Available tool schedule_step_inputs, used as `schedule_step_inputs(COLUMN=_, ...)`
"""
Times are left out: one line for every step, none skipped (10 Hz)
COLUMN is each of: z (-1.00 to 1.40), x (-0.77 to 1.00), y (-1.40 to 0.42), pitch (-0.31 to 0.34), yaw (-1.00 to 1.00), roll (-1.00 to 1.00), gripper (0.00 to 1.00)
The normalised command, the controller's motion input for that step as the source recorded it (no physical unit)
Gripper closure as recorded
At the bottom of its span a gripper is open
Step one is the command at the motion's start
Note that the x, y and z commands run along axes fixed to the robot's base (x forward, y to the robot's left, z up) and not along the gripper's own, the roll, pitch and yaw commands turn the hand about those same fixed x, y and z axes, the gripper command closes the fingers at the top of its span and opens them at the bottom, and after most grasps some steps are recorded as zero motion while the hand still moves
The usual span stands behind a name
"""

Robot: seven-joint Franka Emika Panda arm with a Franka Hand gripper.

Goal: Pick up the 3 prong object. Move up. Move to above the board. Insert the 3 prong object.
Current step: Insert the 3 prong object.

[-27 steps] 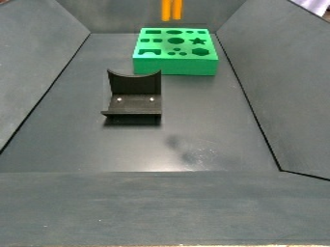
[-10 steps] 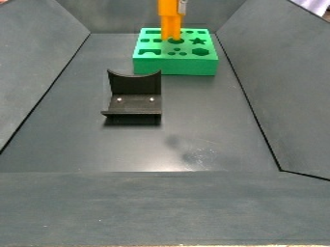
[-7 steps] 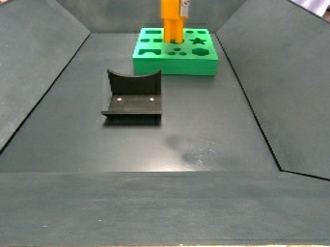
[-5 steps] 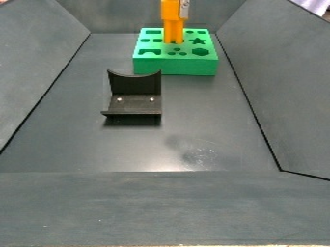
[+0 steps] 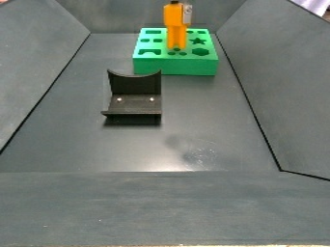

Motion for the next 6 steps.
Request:
schedule_step_inputs(z=-0.21, x=0.00, y=0.00, pitch=-0.044, yaw=0.26, roll=0.04, gripper=1.00)
schedule_step_inputs(z=-0.08, x=0.00, y=0.00, pitch=-0.026, yaw=0.10, roll=0.00, gripper=1.00)
schedule_step_inputs(z=-0.07, x=0.00, y=0.00, pitch=-0.024, yaw=0.06, roll=0.00, gripper=1.00)
schedule_step_inputs(z=-0.09, x=0.00, y=0.00, pitch=-0.017, yaw=0.07, roll=0.00, gripper=1.00)
schedule_step_inputs(z=-0.14, x=0.00, y=0.03, pitch=-0.016, yaw=0.17, roll=0.02, gripper=1.00)
schedule_step_inputs(z=-0.15, x=0.00, y=0.05, pitch=-0.020, yaw=0.22, roll=0.04, gripper=1.00)
